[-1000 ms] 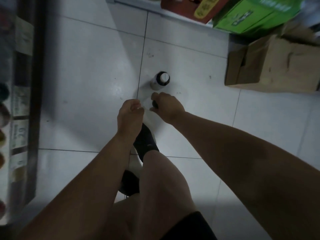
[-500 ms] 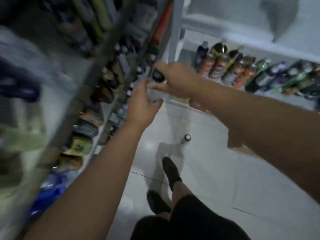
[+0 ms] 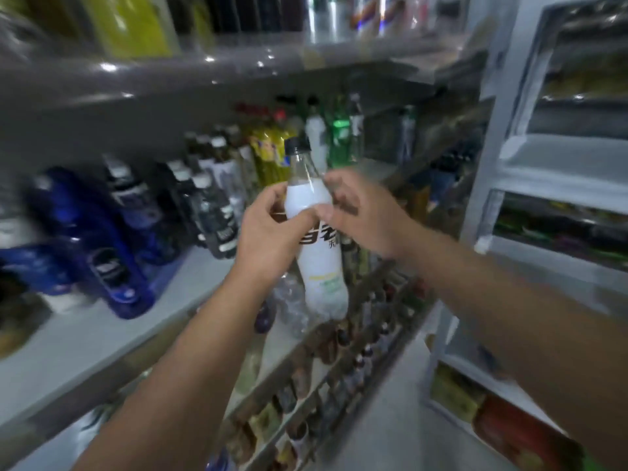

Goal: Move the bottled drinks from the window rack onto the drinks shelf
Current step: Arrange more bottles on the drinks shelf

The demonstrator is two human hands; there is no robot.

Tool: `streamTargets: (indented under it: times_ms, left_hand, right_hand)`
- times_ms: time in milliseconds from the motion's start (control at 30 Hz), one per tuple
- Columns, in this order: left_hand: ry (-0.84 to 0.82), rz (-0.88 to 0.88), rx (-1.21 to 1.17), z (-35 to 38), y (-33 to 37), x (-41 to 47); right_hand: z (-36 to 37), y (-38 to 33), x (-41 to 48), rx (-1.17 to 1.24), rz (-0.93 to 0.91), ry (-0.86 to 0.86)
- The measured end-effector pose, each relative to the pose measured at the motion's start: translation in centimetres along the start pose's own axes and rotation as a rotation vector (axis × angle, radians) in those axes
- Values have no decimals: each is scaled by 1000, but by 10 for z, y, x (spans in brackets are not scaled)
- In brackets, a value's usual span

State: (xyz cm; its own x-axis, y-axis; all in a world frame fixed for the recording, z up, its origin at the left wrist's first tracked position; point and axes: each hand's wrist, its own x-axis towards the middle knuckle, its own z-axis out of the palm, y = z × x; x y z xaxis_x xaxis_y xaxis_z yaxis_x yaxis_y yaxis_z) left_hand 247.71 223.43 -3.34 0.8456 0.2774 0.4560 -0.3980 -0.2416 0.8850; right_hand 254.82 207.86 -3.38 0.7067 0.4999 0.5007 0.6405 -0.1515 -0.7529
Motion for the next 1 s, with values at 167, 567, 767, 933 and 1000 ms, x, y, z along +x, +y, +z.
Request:
streamTargets:
  times_ms: [167, 567, 767, 933, 1000]
  left_hand:
    - [77, 24, 9, -14, 25, 15]
    - [263, 17, 39, 35, 3, 65]
    - [242, 21, -9, 76, -18, 96]
    - [237, -113, 45, 108, -55, 138]
    - [304, -172, 65, 114, -73, 154]
  right_hand:
    - [41, 14, 10, 319, 64, -181]
    - [14, 79, 70, 320, 44, -175]
    - [-16, 119, 85, 291, 47, -94]
    - [-44, 167, 125, 309, 134, 41]
    - [-56, 188, 152, 248, 155, 106]
